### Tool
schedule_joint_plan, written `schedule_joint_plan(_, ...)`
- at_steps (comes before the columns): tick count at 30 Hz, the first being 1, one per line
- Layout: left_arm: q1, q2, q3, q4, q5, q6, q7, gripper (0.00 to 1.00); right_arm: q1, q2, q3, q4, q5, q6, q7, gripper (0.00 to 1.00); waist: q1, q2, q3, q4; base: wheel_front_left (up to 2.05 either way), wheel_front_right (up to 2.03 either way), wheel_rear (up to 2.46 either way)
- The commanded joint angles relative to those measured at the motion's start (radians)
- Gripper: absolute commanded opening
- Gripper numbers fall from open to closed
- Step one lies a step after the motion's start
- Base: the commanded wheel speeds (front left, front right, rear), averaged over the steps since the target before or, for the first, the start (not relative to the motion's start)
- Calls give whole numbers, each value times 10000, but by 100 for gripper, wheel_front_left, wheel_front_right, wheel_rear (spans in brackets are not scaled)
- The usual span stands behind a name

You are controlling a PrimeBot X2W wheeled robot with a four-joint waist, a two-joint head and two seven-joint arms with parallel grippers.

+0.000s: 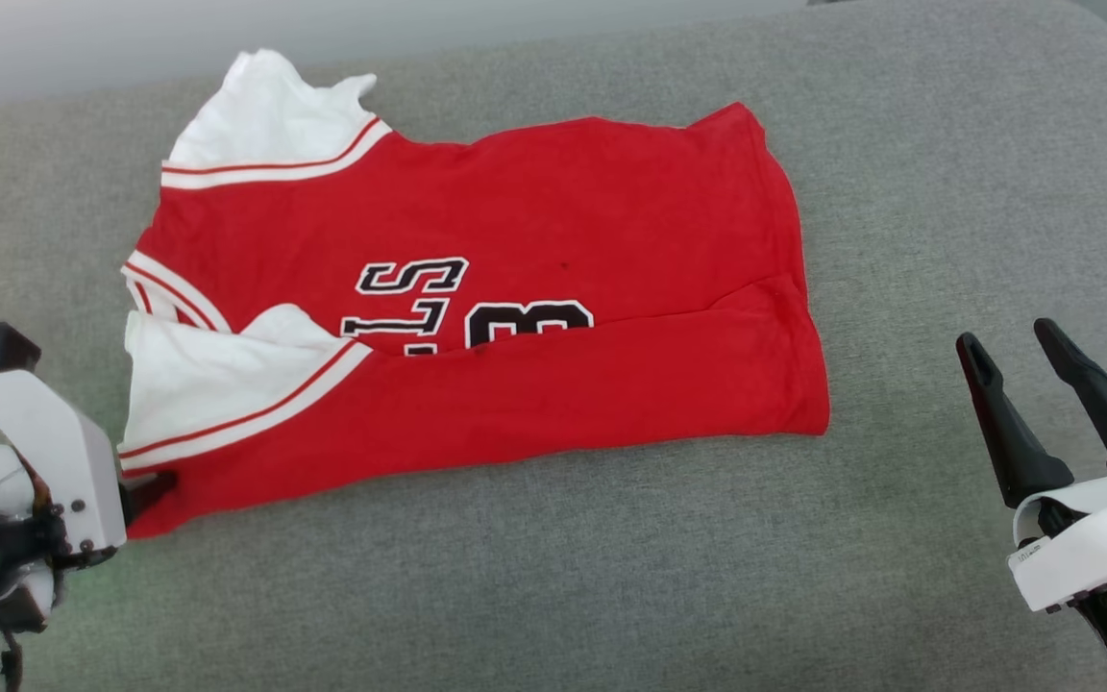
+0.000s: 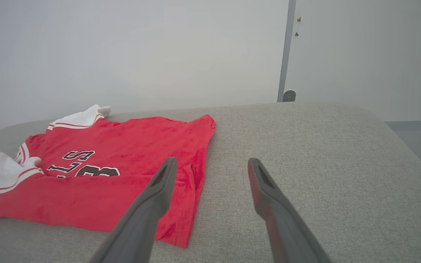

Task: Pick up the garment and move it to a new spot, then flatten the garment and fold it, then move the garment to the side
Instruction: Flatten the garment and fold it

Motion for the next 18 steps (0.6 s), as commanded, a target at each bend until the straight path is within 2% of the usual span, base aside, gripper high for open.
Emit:
schedule_joint_plan(1, 13, -162, -88, 140, -41, 30, 144, 100, 58, 47, -22, -13, -17, -6, 72, 100, 0, 0, 72, 58, 0, 0, 0)
schedule_joint_plan(4, -14, -437, 11, 447, -256, -26, 128, 100, 8, 123, -1, 81, 41, -6, 321, 100, 0, 0, 121, 128, 0, 0, 0)
schedule_joint_plan(5, -8, -517, 33, 523, -324, -98, 138, 74, -25, 139, 25, 132, 38, -6, 437, 100, 0, 0, 133, 143, 0, 0, 0)
schedule_joint_plan(6, -12, -585, 57, 589, -385, -160, 129, 42, -40, 240, -10, 229, 110, -6, 610, 100, 0, 0, 143, 161, 0, 0, 0)
schedule_joint_plan(7, -31, -644, 92, 636, -405, -239, 68, 0, -74, 284, -2, 317, 119, -6, 846, 100, 0, 0, 152, 177, 0, 0, 0)
schedule_joint_plan(18, -417, -1228, 149, 953, -248, -452, -98, 0, -1083, 549, 196, 1391, -228, -6, 2986, 100, 0, 0, 371, 630, 0, 0, 0)
